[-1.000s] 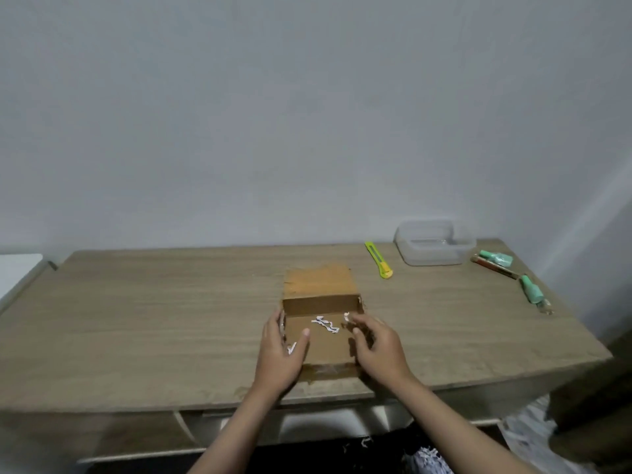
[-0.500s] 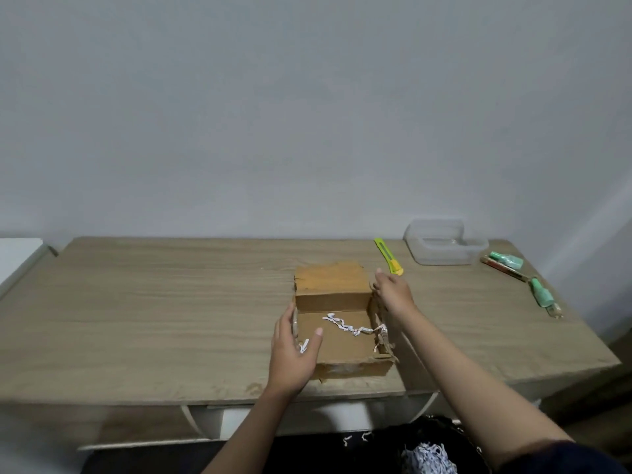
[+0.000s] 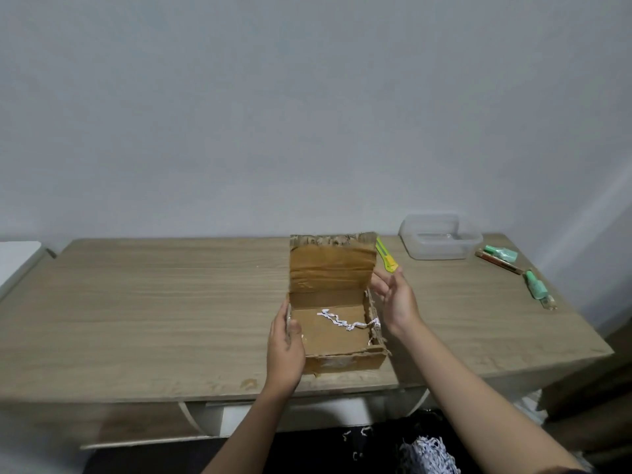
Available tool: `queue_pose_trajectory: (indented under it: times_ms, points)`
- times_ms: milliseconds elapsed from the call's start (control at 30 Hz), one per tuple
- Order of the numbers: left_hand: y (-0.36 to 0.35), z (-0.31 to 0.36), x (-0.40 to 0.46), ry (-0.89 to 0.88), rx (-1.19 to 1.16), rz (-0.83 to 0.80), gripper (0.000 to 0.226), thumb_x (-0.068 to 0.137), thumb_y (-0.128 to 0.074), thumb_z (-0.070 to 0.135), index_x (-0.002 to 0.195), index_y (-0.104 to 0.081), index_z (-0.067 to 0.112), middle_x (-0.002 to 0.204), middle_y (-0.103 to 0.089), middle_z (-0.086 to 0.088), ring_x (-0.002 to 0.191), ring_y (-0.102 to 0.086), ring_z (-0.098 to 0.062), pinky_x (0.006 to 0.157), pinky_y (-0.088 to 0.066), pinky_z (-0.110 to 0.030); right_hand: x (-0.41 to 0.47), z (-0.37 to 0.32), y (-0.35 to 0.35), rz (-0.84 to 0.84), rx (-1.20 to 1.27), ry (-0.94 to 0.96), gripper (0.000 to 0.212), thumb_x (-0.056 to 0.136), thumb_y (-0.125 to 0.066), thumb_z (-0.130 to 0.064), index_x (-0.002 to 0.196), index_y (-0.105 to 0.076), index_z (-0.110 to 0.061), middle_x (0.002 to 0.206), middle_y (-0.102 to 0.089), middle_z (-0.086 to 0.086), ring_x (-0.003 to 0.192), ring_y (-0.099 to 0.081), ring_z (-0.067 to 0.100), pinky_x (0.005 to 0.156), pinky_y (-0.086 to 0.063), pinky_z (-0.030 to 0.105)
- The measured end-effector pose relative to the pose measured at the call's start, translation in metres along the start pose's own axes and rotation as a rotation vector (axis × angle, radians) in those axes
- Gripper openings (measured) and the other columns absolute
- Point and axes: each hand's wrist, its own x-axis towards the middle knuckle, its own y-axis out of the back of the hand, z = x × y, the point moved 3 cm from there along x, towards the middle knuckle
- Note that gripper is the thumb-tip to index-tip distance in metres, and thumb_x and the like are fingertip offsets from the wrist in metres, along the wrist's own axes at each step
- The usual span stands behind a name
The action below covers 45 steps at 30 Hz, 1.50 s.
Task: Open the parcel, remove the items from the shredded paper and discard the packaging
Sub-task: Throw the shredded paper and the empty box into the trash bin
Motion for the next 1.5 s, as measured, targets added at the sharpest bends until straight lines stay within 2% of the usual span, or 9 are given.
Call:
queue_pose_trajectory:
  times_ms: [200,300,367,567,767,933,1067,1267,1500]
  points:
    - [0.001,-0.004,0.002,0.107,-0.205,-0.075,0.067,0.083,-0.016,0.077,0.138,-0.039,0.044,0.148,-0.037,0.017,0.138,-0.028,-0.003,0.116,-0.019,-0.030,-0.024,0.013,0.018,0.013,-0.046,-0.007,0.053,0.099,-0.027,-0.042,0.134,-0.044,-0.006,0.135,-0.051,0.011,0.127,-0.047,0.023,0.110,-0.031,0.036]
    - [0.004,-0.006,0.003,0.099,-0.165,-0.126,0.065,0.082,-0.030,0.075,0.139,-0.036,0.044,0.149,-0.035,0.018,0.138,-0.028,0.000,0.119,-0.017,-0.034,-0.038,0.024,0.021,-0.017,-0.207,0.019,0.029,0.098,-0.039,-0.037,0.109,-0.062,-0.023,0.116,-0.062,-0.002,0.105,-0.058,0.010,0.101,-0.039,0.032]
    - [0.005,0.000,-0.002,0.037,-0.079,-0.140,0.054,0.093,-0.041,0.050,0.144,-0.030,0.034,0.151,-0.030,0.014,0.137,-0.026,0.003,0.113,-0.018,-0.015,-0.044,0.034,0.022,-0.066,-0.330,0.062,0.019,0.096,-0.046,-0.031,0.100,-0.063,-0.023,0.113,-0.064,-0.009,0.100,-0.059,0.005,0.097,-0.044,0.024]
    - [-0.008,0.012,-0.025,-0.049,0.041,-0.113,0.071,0.090,-0.057,0.005,0.148,-0.019,0.019,0.128,-0.029,0.037,0.099,-0.034,0.038,0.083,-0.026,0.009,-0.065,0.041,0.033,-0.089,-0.580,0.135,0.074,0.070,-0.064,-0.042,0.138,-0.040,-0.027,0.139,-0.051,-0.006,0.127,-0.049,0.012,0.110,-0.038,0.040]
    - [-0.052,0.041,-0.065,-0.080,0.072,-0.121,0.075,0.089,-0.059,0.006,0.149,-0.015,0.017,0.119,-0.026,0.043,0.096,-0.031,0.041,0.080,-0.024,0.010,-0.092,-0.004,0.082,-0.049,-0.622,0.209,0.063,0.083,-0.063,-0.021,0.141,-0.037,-0.024,0.142,-0.048,-0.003,0.129,-0.046,0.016,0.111,-0.037,0.043]
    - [-0.130,0.060,-0.116,-0.128,0.071,-0.176,0.077,0.090,-0.059,0.012,0.149,-0.012,0.022,0.130,-0.022,0.041,0.126,-0.029,0.013,0.088,-0.020,0.009,-0.131,-0.047,0.163,0.036,-0.658,0.258,0.062,0.087,-0.061,-0.015,0.143,-0.034,-0.018,0.144,-0.041,-0.006,0.133,-0.038,0.012,0.107,-0.031,0.026]
    - [-0.196,0.058,-0.174,-0.190,0.107,-0.260,0.080,0.090,-0.057,0.017,0.150,-0.004,0.027,0.142,-0.020,0.037,0.133,-0.025,0.011,0.102,-0.020,-0.001,-0.164,-0.061,0.244,0.092,-0.629,0.260,0.060,0.087,-0.060,-0.010,0.141,-0.035,-0.017,0.140,-0.043,-0.006,0.124,-0.040,0.007,0.102,-0.032,0.023]
    - [-0.242,0.010,-0.248,-0.029,0.305,-0.355,0.091,0.093,-0.054,0.031,0.147,0.017,0.013,0.154,-0.021,0.006,0.140,-0.022,-0.007,0.106,-0.022,-0.016,-0.197,-0.025,0.330,0.108,-0.702,0.161,0.060,0.086,-0.062,-0.012,0.141,-0.037,-0.018,0.139,-0.044,-0.007,0.129,-0.041,0.011,0.102,-0.032,0.023]
    - [-0.235,-0.049,-0.264,0.198,0.569,-0.524,0.072,0.071,-0.078,0.033,0.130,-0.045,0.010,0.121,-0.060,-0.003,0.110,-0.058,-0.018,0.085,-0.043,-0.020,-0.203,0.026,0.353,0.064,-0.737,0.015,0.060,0.085,-0.063,-0.014,0.139,-0.038,-0.021,0.137,-0.052,0.001,0.120,-0.052,0.018,0.095,-0.043,0.027]
